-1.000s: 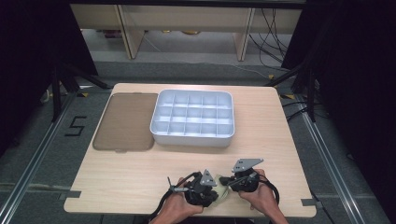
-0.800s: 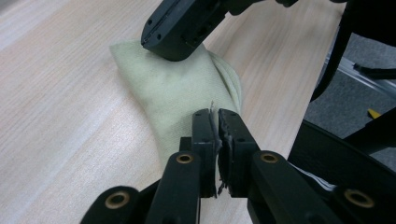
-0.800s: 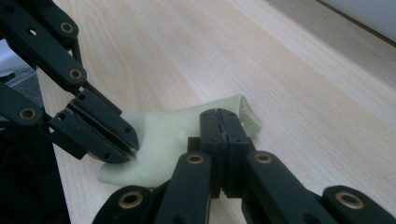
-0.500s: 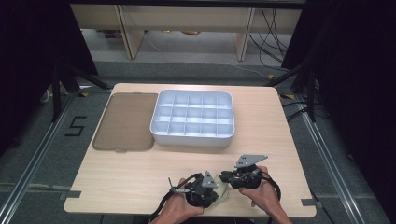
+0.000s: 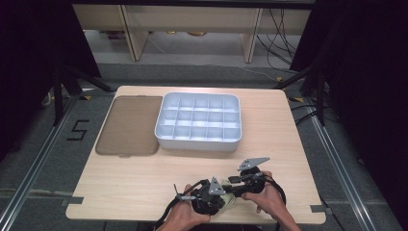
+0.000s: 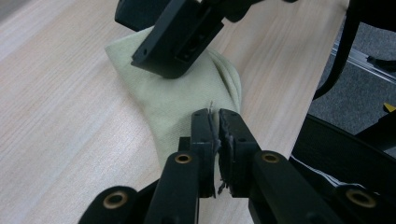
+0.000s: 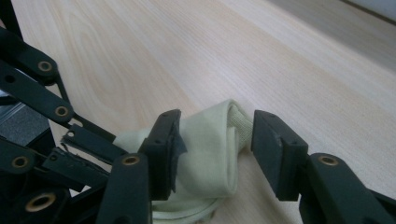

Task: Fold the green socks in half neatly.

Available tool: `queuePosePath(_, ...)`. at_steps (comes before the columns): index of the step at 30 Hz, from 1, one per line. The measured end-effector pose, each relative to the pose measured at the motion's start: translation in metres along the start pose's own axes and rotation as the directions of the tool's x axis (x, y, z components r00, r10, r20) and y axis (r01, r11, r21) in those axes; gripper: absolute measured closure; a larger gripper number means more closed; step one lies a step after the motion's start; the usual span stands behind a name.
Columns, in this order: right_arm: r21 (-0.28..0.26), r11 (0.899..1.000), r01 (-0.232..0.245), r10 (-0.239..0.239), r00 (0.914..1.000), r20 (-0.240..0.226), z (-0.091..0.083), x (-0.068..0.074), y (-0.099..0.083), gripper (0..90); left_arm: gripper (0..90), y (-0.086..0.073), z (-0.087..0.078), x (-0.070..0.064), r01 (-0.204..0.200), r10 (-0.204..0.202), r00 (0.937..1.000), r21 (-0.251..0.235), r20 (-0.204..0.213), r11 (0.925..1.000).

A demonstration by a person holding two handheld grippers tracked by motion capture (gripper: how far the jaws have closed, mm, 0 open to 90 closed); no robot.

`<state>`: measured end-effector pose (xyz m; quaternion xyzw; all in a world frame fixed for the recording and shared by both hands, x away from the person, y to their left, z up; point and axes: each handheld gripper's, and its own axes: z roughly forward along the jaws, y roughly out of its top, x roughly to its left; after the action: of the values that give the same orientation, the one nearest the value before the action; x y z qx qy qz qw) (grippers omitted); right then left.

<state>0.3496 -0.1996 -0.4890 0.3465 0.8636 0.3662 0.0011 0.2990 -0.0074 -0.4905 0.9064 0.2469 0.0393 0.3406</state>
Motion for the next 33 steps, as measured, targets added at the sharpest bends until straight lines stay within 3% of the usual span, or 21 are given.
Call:
queuePosePath(4,0.013,1.0,-0.021,0.021,0.9998,-0.006,0.003,-0.004,-0.001,49.5,83.3,0.0,-0.002,0.001,-0.031,0.031,0.9995,0.022,-0.003,0.9993)
queuePosePath(7,0.018,0.999,-0.031,0.031,0.9995,-0.01,0.004,-0.005,-0.001,49.4,83.3,0.0,-0.001,0.0,-0.015,0.015,0.9999,0.021,-0.001,0.9997)
queuePosePath(12,0.043,0.998,-0.04,0.041,0.999,-0.018,0.008,-0.005,-0.003,49.3,83.4,0.0,-0.002,0.001,-0.039,0.039,0.9992,0.024,-0.004,0.999)
queuePosePath(13,0.043,0.998,-0.04,0.041,0.999,-0.018,0.008,-0.005,-0.003,49.3,83.4,0.0,-0.002,0.001,-0.039,0.039,0.9992,0.024,-0.004,0.999)
queuePosePath(14,0.051,0.998,-0.04,0.041,0.999,-0.016,0.009,-0.004,-0.002,49.4,83.4,0.0,0.0,-0.001,-0.01,0.01,0.9999,-0.002,-0.004,0.9999)
queuePosePath(20,0.064,0.997,-0.04,0.041,0.999,-0.019,0.011,-0.004,-0.003,49.6,83.5,-0.001,0.0,-0.001,-0.012,0.012,0.9999,-0.003,-0.001,0.9999)
queuePosePath(21,0.065,0.997,-0.038,0.04,0.999,-0.023,0.011,-0.004,-0.003,50.1,83.5,-0.001,0.0,-0.001,-0.013,0.013,0.9999,0.0,-0.003,0.9999)
queuePosePath(22,0.065,0.997,-0.031,0.032,0.9991,-0.028,0.012,-0.004,-0.002,52.1,83.5,-0.001,-0.002,0.001,-0.039,0.039,0.9992,0.023,-0.002,0.999)
queuePosePath(30,0.07,0.997,-0.034,0.037,0.998,-0.05,0.013,-0.003,-0.002,61.2,83.7,-0.001,-0.002,0.001,-0.038,0.037,0.9993,0.019,0.003,0.9991)
queuePosePath(33,0.059,0.997,-0.055,0.059,0.9957,-0.072,0.014,-0.004,-0.004,65.5,83.6,-0.002,-0.001,0.001,-0.034,0.034,0.9994,0.016,0.001,0.9993)
